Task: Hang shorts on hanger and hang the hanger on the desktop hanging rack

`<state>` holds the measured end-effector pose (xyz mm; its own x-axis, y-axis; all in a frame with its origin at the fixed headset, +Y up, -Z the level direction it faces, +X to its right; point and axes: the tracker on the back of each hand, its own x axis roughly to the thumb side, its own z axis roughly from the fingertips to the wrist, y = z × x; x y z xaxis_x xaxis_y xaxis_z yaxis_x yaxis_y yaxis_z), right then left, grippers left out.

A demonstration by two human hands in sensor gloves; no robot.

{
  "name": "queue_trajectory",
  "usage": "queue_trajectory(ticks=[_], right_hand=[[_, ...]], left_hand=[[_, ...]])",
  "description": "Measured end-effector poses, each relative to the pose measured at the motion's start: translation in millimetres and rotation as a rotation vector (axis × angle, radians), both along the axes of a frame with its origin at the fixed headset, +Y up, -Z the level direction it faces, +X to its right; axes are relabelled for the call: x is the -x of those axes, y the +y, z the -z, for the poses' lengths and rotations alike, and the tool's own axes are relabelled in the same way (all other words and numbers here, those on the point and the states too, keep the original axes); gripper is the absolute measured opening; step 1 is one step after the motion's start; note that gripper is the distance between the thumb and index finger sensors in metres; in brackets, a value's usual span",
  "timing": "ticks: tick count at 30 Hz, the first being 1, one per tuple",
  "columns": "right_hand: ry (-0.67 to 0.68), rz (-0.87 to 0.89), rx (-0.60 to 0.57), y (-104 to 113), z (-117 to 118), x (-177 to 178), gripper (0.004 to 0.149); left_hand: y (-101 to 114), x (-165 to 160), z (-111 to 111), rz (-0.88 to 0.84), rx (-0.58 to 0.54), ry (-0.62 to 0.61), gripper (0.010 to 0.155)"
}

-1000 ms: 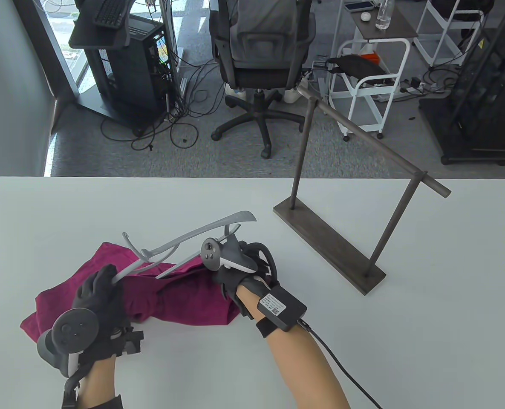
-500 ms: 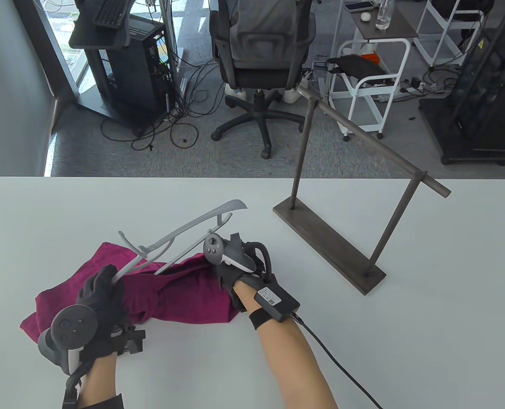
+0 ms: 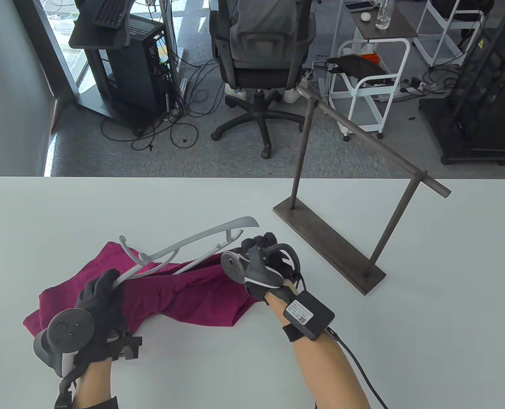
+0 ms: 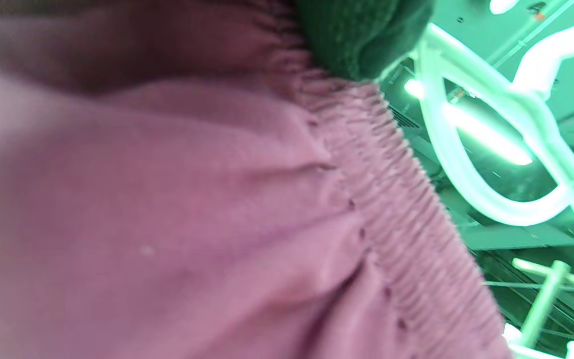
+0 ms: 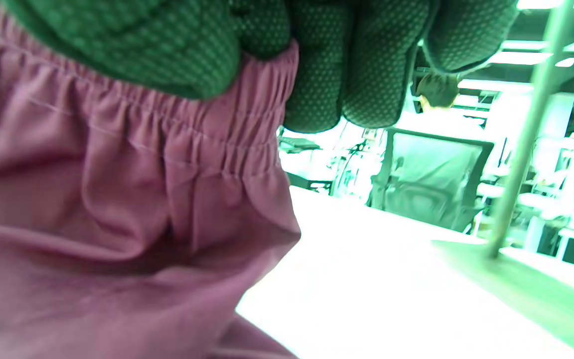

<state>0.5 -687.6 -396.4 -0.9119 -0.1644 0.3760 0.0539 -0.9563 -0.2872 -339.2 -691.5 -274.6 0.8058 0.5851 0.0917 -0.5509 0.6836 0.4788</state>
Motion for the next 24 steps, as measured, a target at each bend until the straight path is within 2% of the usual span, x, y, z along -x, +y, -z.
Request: queue_trajectory(ticks=[4, 7, 11, 17, 24], right_hand=[[-0.044, 0.007, -0.034, 3.7, -22.0, -55.4, 0.031], [-0.105, 0.017, -0.035, -0.5, -39.7, -110.6, 0.029], [-0.168, 0.096, -0.015, -2.7, -59.0, -157.4, 0.028], [-0.191, 0.145, -0.016, 0.5, -70.7, -176.6, 0.028], [-0.172, 0.165, 0.001, 2.3, -69.0, -173.9, 0.028]], left_hand=[[3.8, 1.6, -4.3, 0.032, -0.005, -0.049, 0.052], [4.9, 2.8, -5.7, 0.039, 0.004, -0.098, 0.053], [8.1, -9.9, -2.3, 0.113, 0.025, -0.185, 0.053], [9.4, -32.5, -0.7, 0.248, 0.042, -0.218, 0.053], [5.4, -41.4, 4.1, 0.27, 0.064, -0.227, 0.053]])
